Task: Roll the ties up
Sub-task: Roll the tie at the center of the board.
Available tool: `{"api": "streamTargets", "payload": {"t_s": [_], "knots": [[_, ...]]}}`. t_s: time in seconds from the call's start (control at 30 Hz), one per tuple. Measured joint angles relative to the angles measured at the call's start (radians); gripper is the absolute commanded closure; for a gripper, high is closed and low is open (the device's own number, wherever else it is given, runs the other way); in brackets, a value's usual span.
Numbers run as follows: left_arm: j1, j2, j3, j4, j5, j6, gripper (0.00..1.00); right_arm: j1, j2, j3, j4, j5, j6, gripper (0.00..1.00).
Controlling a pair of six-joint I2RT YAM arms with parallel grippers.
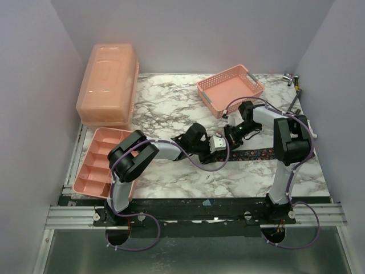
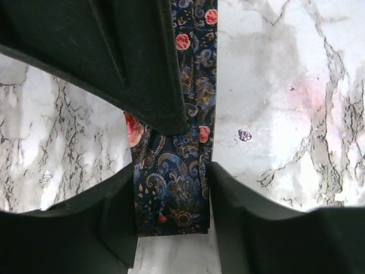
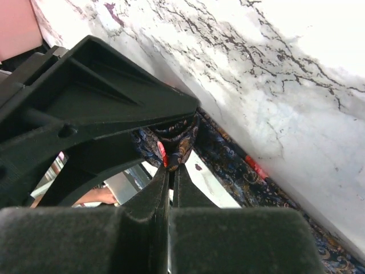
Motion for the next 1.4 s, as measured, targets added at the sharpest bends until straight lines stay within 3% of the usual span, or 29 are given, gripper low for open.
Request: {"api": "streamTargets", "payload": {"t_s": [0.1,0.2,0.37,0.53,0.9,1.13,1.4], "knots": [[-0.002,0.0,0.006,-0.014,0.0,0.026,0.71,0.0,-0.006,0.0,-0.007,-0.002,0.0,0.99],[-0.006,-0.007,-0.006,-0.005,0.0,0.061,0.72,0.001,-0.006,0.0,-0.009,-0.001,0.005,0.99],[-0.003,-0.028,-0.042,0.021,0.0,0.101,0.44,0.008,-0.006,-0.008,0.009,0.018,0.019,0.99],[0.015,-0.046,-0.084,0.064,0.013,0.071,0.36,0.007,0.01,-0.066,0.068,0.095,0.021,0.99],[0.042,-0.067,-0.18,0.198,0.069,-0.029,0.36,0.004,0.013,-0.09,0.074,0.095,0.047,0.99],[0.028,-0.057,-0.169,0.222,0.092,-0.061,0.54,0.003,0.016,-0.089,0.073,0.093,0.05,0.99],[-0.013,-0.031,-0.066,0.223,0.084,-0.088,0.59,-0.001,0.027,-0.084,0.07,0.077,0.05,0.99]]}}
